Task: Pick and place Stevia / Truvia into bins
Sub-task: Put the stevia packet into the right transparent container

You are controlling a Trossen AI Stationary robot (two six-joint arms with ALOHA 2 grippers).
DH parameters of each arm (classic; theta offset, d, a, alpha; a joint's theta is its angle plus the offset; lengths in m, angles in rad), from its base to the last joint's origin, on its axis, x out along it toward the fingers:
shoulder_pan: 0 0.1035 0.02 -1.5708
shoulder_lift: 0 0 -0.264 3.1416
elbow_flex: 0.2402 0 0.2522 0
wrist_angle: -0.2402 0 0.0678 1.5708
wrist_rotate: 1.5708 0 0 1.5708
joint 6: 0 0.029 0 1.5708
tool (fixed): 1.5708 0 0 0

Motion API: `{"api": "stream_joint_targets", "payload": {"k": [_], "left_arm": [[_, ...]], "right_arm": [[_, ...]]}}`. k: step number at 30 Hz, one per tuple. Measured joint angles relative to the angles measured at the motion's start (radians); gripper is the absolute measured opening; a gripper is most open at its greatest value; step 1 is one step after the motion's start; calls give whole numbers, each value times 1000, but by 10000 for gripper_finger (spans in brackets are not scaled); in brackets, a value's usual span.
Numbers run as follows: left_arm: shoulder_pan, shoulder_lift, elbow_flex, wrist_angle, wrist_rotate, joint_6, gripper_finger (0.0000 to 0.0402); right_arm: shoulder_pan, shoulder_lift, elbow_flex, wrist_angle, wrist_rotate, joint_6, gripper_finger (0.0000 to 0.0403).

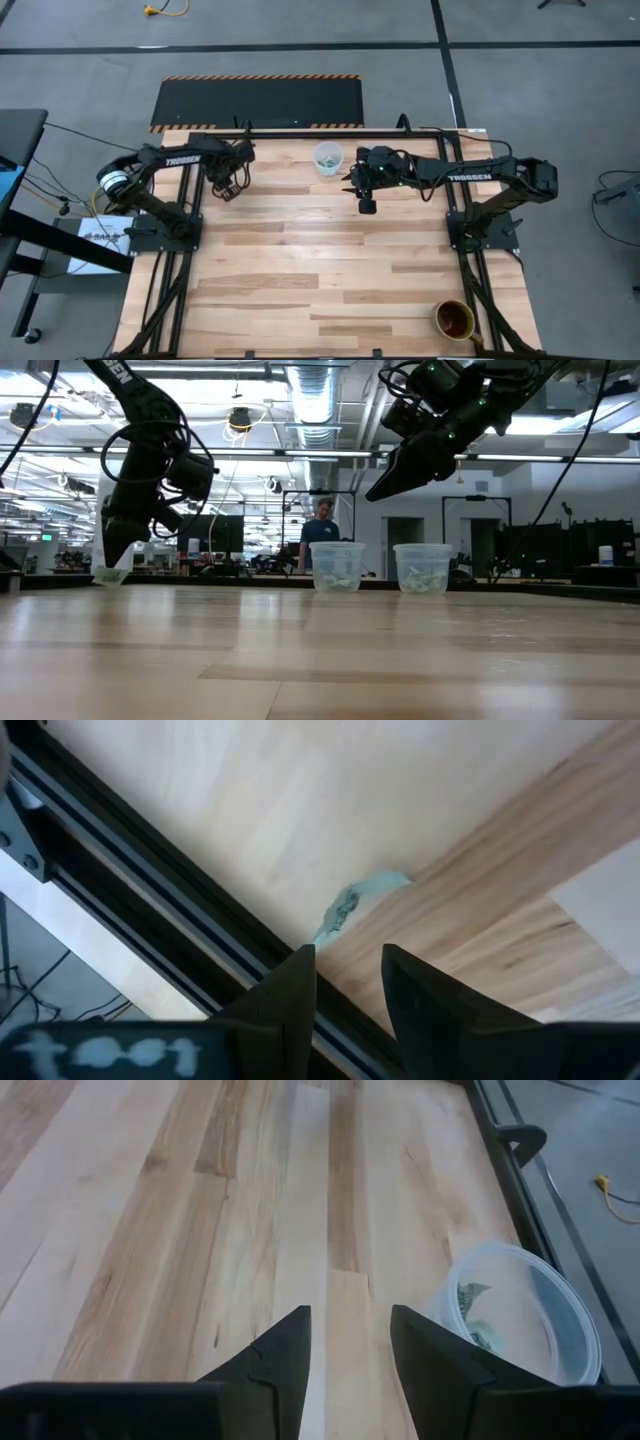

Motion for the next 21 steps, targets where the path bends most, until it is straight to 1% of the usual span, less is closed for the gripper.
{"api": "stream_joint_targets", "payload": {"k": [7, 12, 16, 21], "left_arm": [[37, 2, 0, 14, 1, 24, 107], [40, 2, 0, 49, 7, 34, 107], [40, 2, 0, 78, 50, 35, 107], [40, 10, -1, 92, 54, 34, 107]], "right_arm": [[0, 0, 0, 0, -1, 0, 133], [0, 0, 0, 0, -2, 0, 134], [0, 0, 0, 0, -2, 1, 133], [0, 0, 0, 0, -2, 2, 133]]}}
